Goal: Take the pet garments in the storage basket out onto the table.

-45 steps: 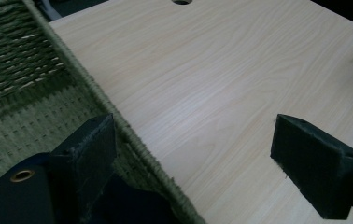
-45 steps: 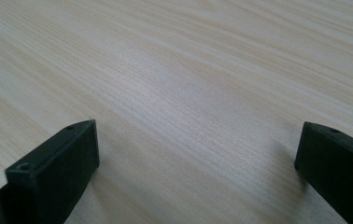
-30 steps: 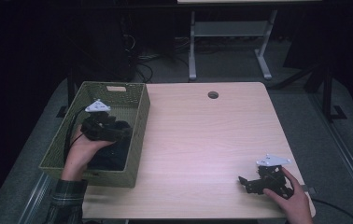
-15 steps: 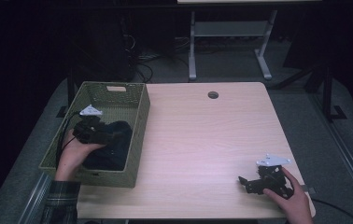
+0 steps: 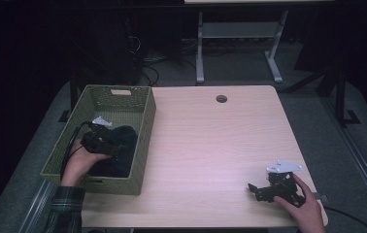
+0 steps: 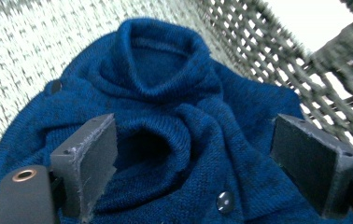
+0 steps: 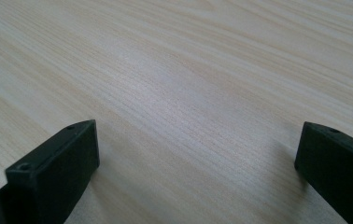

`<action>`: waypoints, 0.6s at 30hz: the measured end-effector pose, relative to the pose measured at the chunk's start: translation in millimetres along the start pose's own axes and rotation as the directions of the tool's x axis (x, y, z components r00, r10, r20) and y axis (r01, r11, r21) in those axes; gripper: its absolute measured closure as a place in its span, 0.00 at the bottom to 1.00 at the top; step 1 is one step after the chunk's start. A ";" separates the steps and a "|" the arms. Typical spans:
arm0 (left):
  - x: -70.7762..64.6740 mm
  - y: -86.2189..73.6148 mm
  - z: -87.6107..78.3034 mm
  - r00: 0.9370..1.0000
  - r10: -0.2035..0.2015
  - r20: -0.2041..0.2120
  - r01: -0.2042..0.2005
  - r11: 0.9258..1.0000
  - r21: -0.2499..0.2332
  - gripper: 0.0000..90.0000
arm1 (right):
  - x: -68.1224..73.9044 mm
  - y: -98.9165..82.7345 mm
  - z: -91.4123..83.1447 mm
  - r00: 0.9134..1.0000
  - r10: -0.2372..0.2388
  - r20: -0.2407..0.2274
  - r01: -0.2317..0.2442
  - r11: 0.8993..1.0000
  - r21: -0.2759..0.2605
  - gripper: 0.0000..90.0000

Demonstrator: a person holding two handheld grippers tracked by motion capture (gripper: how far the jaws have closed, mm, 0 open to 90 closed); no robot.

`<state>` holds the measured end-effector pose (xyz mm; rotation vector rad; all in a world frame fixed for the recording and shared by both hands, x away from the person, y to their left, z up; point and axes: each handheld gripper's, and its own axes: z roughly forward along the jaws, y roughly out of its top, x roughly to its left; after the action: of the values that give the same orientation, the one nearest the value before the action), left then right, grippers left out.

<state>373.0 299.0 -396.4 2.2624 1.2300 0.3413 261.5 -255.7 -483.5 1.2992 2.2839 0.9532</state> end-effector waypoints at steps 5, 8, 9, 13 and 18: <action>-0.9 -0.8 9.6 1.000 0.010 -0.002 -0.010 0.999 0.041 0.16 | 0.0 0.0 0.0 1.000 0.000 0.000 0.000 1.000 0.000 0.00; -2.5 -1.9 17.8 1.000 0.015 -0.006 -0.014 0.997 0.077 0.16 | 0.1 0.0 -0.1 1.000 0.002 0.000 -0.002 1.000 0.001 0.00; -2.8 -1.8 19.3 1.000 0.022 -0.012 -0.021 0.996 0.088 0.16 | 0.1 0.0 0.0 1.000 0.001 0.000 -0.001 1.000 0.001 0.00; -5.7 -2.5 27.7 0.999 0.033 -0.030 -0.028 0.988 0.151 0.17 | 0.1 -0.1 -0.1 1.000 0.001 0.000 -0.001 1.000 0.001 0.00; -6.2 -2.5 29.4 0.999 0.037 -0.018 -0.032 0.980 0.196 0.37 | 0.2 -0.1 -0.1 1.000 0.002 0.000 -0.002 1.000 0.001 0.00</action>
<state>381.3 285.0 -421.9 2.4543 1.2858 0.2680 261.3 -255.6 -483.4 1.3027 2.2837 0.9522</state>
